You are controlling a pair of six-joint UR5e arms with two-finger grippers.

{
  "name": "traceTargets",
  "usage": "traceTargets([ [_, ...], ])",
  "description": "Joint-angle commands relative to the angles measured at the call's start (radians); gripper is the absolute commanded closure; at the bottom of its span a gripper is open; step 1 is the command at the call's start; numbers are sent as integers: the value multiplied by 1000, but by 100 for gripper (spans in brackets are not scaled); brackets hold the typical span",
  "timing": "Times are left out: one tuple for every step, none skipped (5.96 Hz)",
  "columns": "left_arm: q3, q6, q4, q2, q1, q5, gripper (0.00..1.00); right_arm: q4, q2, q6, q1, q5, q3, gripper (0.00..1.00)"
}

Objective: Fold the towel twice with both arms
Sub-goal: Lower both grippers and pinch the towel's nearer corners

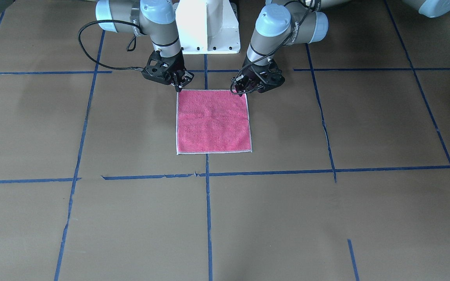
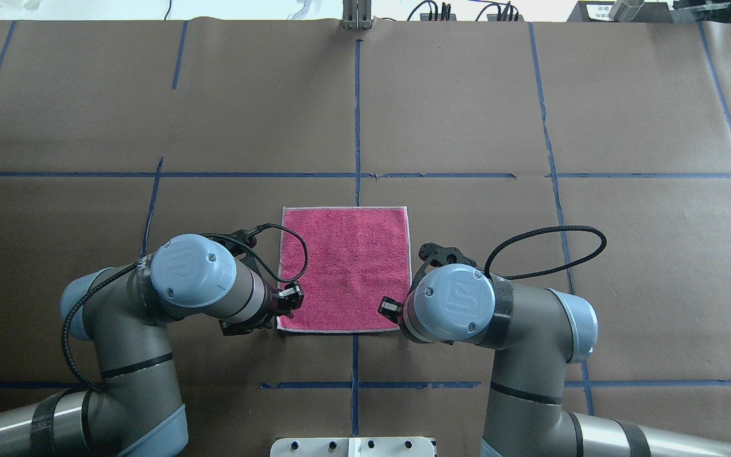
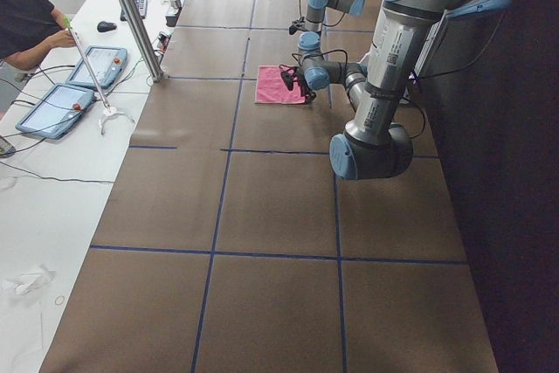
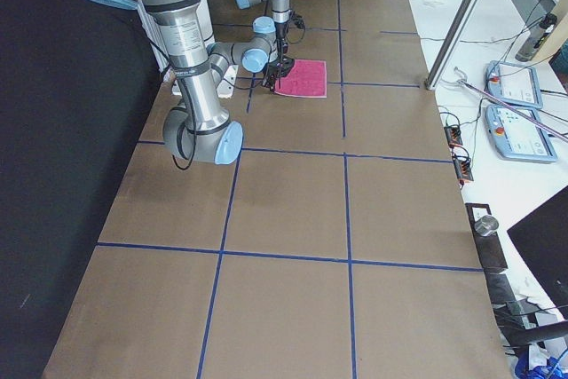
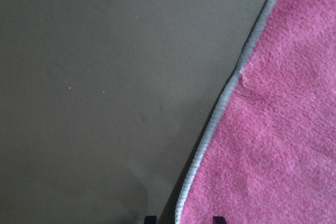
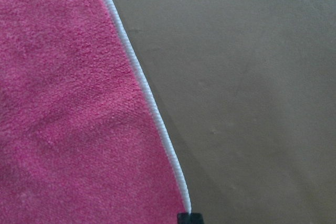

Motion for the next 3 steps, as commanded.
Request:
traceTargets([
  [-10, 0, 1, 1, 0, -1, 59, 0, 0, 0, 0, 0, 0, 97],
  [-11, -2, 3, 1, 10, 0, 59, 0, 0, 0, 0, 0, 0, 97],
  [-10, -2, 1, 2, 16, 0, 60, 0, -2, 0, 0, 0, 0, 97],
])
